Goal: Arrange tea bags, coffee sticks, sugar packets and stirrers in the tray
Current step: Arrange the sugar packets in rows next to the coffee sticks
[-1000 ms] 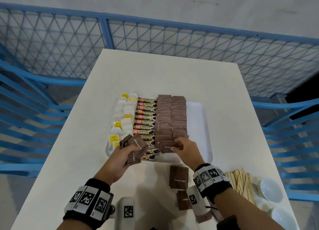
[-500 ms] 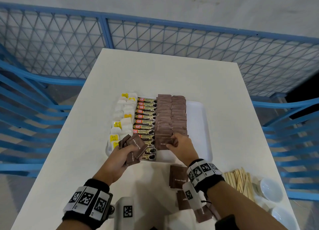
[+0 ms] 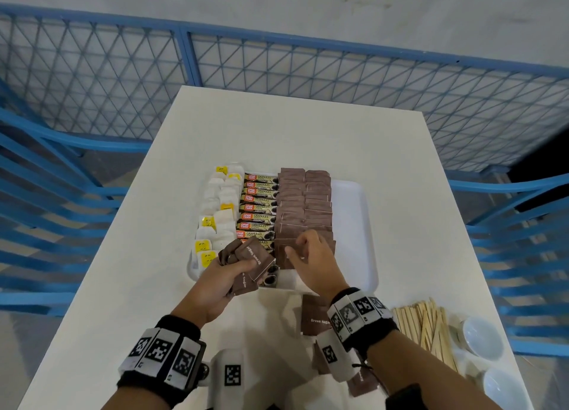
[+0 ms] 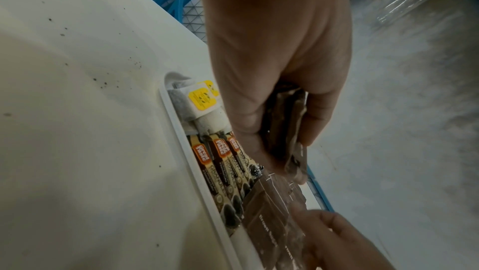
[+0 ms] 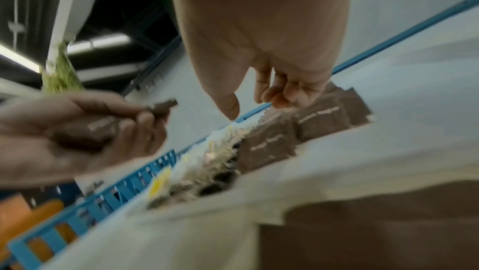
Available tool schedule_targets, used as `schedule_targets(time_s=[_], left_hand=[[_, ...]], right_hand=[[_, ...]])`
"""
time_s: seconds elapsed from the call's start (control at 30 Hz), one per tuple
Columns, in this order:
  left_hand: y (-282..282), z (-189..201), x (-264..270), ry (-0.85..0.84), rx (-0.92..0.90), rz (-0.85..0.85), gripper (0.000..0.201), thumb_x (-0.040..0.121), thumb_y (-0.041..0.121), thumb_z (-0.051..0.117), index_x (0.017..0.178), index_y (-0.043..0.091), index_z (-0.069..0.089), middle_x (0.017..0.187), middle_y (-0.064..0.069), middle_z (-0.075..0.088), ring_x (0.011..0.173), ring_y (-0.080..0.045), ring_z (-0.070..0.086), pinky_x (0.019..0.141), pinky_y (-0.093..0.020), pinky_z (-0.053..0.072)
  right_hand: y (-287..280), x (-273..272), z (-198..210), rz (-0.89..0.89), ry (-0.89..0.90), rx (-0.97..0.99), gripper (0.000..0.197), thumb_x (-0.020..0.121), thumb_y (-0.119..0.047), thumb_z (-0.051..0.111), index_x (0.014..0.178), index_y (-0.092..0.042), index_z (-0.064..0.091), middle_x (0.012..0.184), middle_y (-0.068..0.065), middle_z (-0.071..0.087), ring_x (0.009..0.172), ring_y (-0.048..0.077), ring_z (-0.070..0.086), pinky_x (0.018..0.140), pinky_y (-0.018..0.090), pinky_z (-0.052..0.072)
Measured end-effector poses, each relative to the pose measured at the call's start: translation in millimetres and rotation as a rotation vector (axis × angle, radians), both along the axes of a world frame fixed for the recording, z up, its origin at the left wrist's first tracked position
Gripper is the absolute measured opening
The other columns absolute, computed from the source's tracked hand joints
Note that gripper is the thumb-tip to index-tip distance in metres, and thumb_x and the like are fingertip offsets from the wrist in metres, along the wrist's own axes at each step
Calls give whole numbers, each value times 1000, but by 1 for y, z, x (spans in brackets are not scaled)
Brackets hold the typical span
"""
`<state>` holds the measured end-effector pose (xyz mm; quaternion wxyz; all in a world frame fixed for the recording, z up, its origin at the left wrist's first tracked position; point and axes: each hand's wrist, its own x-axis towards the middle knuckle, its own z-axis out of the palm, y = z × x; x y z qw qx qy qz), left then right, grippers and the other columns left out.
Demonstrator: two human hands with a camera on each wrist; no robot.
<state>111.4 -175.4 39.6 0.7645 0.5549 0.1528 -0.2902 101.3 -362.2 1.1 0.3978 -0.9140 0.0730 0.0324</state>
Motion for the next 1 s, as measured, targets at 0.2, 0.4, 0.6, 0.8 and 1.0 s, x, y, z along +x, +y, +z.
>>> schedule_targets(time_s=[0.2,0.4,0.6,0.8,1.0], left_hand=[[-4,-4,-1,-23,45,6,35,83,-7,60,107,17,63,84,-2,74,69,-14,70,55,-26,57],[-4,-5,-2,-42,110,15,27,82,3,66,107,13,64,87,-6,72,72,-17,69,58,-28,56],[-8,-4,-1,4,31,35,16,88,21,60,101,11,63,77,-3,71,63,-14,67,58,-27,57],[-10,-2,-3,-21,26,-43,26,82,-9,60,103,7,59,100,-15,67,88,-27,65,69,-33,56],[-10,-4,-8,-21,82,-83,27,78,-12,63,86,15,65,83,-4,72,73,-17,70,62,-29,57]], right_hand=[[18,-7,17,111,130,459,17,91,-34,55,94,-18,60,79,-8,61,68,-1,54,67,14,44],[13,-13,22,56,61,509,10,86,-13,64,83,-18,56,75,-8,57,62,-6,51,61,9,42],[10,-26,21,91,-245,310,8,82,-7,66,82,-11,59,82,-2,54,67,4,50,62,12,42],[14,-38,13,197,-274,262,19,75,-29,71,84,-13,67,87,-9,49,78,-5,48,69,7,40],[5,-36,17,-4,253,635,36,86,-14,65,118,-22,50,108,2,63,89,9,61,68,16,49]])
